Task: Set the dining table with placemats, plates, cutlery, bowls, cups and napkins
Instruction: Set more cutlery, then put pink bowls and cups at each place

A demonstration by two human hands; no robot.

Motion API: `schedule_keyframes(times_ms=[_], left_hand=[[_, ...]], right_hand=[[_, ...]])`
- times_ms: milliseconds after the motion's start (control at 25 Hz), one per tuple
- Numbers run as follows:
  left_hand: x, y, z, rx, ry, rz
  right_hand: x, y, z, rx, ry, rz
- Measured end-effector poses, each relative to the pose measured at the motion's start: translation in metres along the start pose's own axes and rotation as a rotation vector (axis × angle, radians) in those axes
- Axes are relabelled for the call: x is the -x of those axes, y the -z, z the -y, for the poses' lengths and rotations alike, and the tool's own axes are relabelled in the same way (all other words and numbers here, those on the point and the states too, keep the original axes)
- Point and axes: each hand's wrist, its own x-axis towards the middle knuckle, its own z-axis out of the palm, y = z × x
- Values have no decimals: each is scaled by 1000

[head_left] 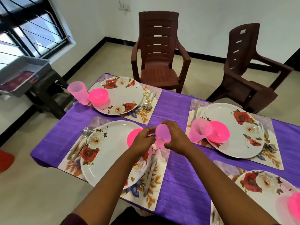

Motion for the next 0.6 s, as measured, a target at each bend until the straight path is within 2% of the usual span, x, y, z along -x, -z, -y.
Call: schedule_keyframes(times_ms=[600], left_hand=[[8, -4, 5, -19, -24, -2]], right_hand=[[4, 8, 9, 34, -82, -1]])
